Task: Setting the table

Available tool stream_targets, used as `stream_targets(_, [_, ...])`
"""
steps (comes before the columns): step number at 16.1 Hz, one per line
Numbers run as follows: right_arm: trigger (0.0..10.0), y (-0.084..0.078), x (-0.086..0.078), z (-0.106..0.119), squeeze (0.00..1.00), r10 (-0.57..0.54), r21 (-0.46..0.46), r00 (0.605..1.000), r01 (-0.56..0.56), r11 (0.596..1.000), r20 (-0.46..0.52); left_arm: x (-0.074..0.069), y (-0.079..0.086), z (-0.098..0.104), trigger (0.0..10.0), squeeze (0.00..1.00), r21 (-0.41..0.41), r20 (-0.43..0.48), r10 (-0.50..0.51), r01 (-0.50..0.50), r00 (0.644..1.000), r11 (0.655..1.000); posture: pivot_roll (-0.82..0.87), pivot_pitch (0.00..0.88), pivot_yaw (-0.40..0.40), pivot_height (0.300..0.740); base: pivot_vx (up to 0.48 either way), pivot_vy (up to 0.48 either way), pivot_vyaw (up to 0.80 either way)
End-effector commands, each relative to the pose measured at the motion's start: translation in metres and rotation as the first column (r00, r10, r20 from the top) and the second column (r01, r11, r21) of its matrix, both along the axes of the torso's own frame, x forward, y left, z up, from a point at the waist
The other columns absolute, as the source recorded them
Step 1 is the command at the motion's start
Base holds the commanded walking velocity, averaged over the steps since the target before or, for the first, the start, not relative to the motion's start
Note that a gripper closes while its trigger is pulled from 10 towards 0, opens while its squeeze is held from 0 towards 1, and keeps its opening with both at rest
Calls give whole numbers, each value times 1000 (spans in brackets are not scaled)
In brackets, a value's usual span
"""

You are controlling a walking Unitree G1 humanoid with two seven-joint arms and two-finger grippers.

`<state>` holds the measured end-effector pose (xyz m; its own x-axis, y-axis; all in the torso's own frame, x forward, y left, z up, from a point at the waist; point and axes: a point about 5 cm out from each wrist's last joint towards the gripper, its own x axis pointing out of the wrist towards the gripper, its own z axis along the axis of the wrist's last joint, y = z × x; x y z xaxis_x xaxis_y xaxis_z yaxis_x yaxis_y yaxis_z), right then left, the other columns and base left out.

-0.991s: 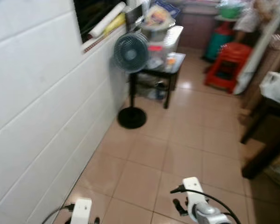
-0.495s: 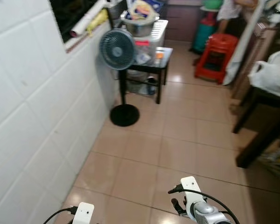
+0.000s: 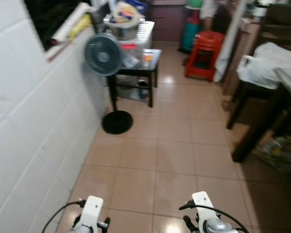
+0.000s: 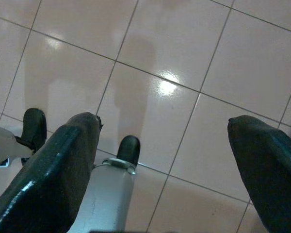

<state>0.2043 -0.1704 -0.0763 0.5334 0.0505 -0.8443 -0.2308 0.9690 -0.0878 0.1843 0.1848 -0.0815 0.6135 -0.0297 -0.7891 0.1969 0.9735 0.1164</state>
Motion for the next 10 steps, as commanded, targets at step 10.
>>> stream_targets(10, [10000,18,9,4,0,176,-9,984,-175,984,20,2,8,1,10000,0,5,-34,36,-36,999,999,-30,0,4,740,211,222,139])
